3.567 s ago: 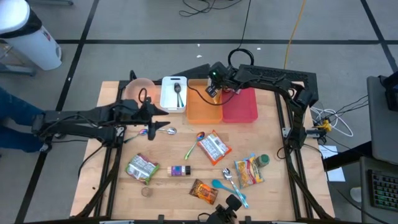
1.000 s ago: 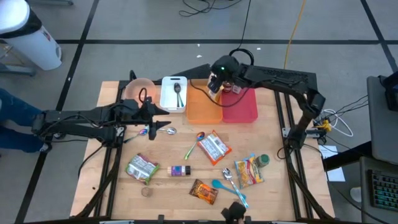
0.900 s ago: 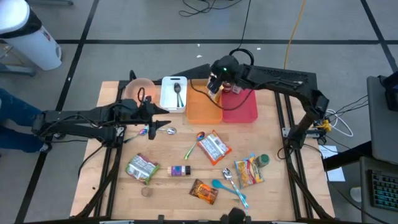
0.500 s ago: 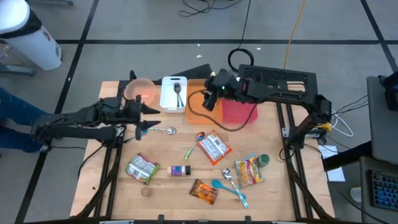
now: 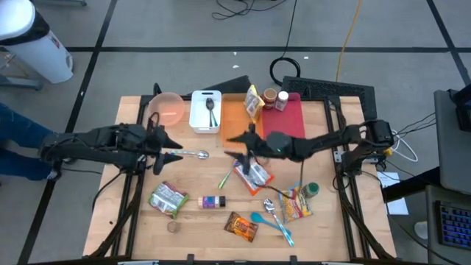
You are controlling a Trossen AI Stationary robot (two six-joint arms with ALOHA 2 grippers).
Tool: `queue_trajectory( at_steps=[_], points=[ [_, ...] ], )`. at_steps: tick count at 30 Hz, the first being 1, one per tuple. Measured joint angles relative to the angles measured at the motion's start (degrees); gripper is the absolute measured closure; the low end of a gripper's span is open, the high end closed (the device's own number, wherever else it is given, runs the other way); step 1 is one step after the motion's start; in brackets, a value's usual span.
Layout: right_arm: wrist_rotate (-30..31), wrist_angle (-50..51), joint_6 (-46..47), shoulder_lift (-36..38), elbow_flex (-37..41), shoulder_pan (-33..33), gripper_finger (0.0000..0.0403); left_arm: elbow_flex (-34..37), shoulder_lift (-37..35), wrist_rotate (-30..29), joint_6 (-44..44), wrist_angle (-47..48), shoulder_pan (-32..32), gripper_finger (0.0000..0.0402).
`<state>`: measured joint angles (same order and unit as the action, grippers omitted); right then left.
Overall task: Pick & Place Food Item
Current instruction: Put the top blue patterned spoon into the white bin
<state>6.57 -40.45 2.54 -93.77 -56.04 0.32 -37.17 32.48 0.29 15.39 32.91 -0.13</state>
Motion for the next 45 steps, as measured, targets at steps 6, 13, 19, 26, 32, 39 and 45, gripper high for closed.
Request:
queue_trajectory(
  at_steps=[6,13,19,26,32,39,45],
  points=[
    [-4.15,-19.78,-0.17,0.02,10.62,2.44,0.0191,0.0,4.3,-4.31,-0.25,0.26,-4.69,0.0186],
    [-3.87,-19.73,-0.18,0.04,13.09,2.82,0.0196,0.0,13.08,-11.22,-0.43,2.6,-6.39,0.0186],
    [-3.87,-15.21,-0.66,0.04,13.13,2.96,0.0197,0.0,22.34,-14.33,3.81,4.81,-6.23,0.0186],
    [-3.76,-13.61,-0.21,0.04,13.15,3.82,0.0197,0.0,31.72,-22.3,7.5,11.68,-6.22,0.0186],
    [-3.75,-16.06,-0.51,0.04,13.15,5.64,0.0197,0.02,38.35,-23.26,6.96,12.25,-2.93,0.0186],
    [-3.7,-17.0,-1.17,0.04,13.15,6.26,0.0197,0.07,42.55,-16.08,-2.52,9.01,4.87,0.0186],
    [-3.71,-16.93,-1.52,0.04,13.15,6.27,0.0197,0.07,42.67,-12.27,-7.63,5.9,10.1,0.0186]
  ],
)
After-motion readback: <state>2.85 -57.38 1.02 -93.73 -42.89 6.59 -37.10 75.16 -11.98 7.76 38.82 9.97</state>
